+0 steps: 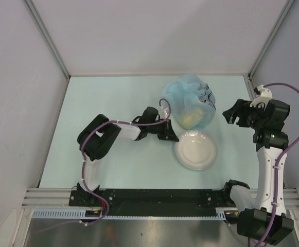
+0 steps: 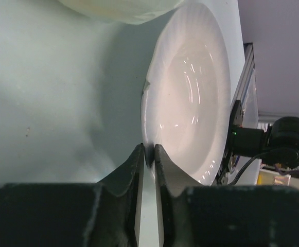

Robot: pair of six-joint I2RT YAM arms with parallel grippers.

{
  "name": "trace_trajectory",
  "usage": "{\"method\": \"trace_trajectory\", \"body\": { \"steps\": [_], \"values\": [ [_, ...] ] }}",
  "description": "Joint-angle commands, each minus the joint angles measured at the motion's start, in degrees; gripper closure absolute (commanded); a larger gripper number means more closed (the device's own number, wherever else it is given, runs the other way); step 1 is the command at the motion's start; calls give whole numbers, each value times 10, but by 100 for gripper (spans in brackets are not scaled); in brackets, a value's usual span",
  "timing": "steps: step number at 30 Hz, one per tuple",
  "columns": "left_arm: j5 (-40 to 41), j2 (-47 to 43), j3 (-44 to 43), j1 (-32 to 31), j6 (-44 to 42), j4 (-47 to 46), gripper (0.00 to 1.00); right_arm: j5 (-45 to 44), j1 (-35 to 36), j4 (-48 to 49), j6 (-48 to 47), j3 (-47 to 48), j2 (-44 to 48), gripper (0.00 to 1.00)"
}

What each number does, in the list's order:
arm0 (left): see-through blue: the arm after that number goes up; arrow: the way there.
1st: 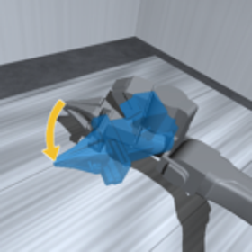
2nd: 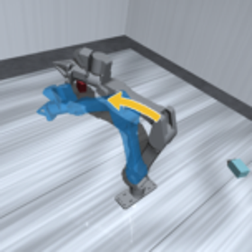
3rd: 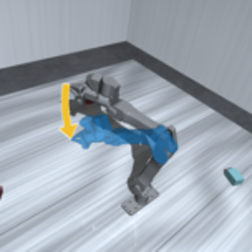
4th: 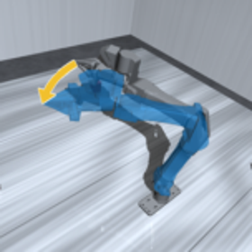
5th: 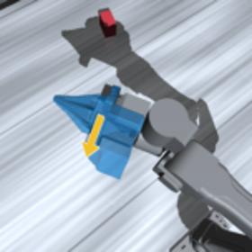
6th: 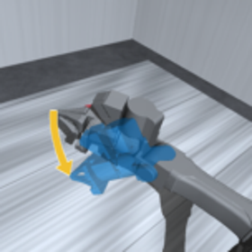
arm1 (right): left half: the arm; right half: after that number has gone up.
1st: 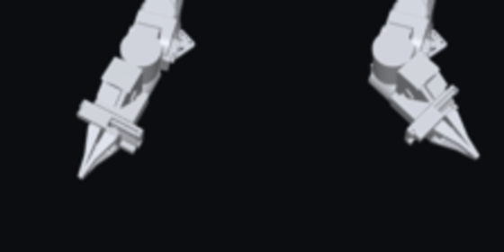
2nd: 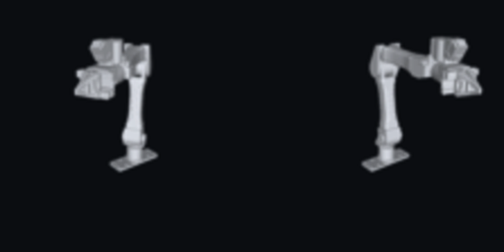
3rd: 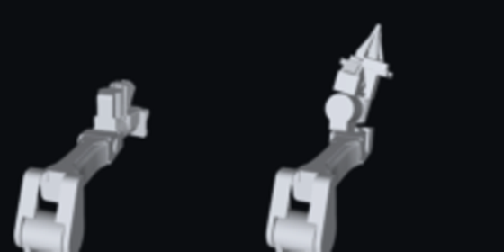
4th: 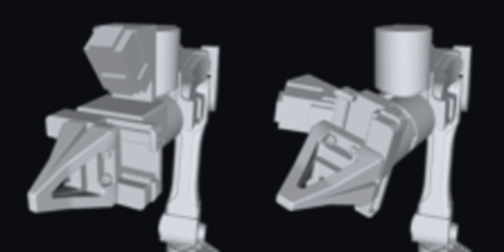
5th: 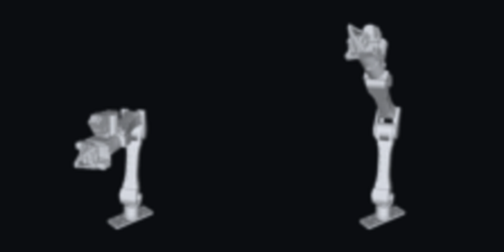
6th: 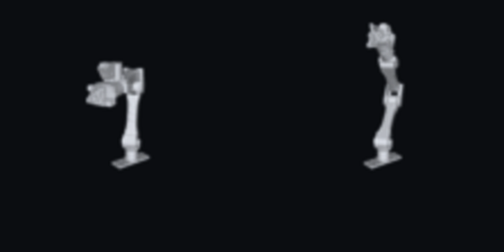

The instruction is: Take the fake fruits out of the plastic bag

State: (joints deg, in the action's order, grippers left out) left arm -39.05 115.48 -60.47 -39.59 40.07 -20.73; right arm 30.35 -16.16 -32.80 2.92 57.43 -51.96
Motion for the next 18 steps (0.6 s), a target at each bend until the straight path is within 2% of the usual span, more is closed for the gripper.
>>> {"method": "trace_trajectory", "body": {
  "steps": [1,4,10,15,18],
  "values": [
    [-45,11,-23,0,8,-48,88,8,-4,29,9,-2,-6,21],
    [-59,12,-17,3,-3,-50,100,8,-7,35,11,-2,-16,21],
    [-96,-39,44,42,-23,-34,100,17,1,67,16,-2,-36,22],
    [-66,-118,114,85,-83,32,100,17,34,80,11,-1,-52,22],
    [-69,-151,156,116,-107,40,100,10,60,78,-5,2,-55,22]
  ]
}}
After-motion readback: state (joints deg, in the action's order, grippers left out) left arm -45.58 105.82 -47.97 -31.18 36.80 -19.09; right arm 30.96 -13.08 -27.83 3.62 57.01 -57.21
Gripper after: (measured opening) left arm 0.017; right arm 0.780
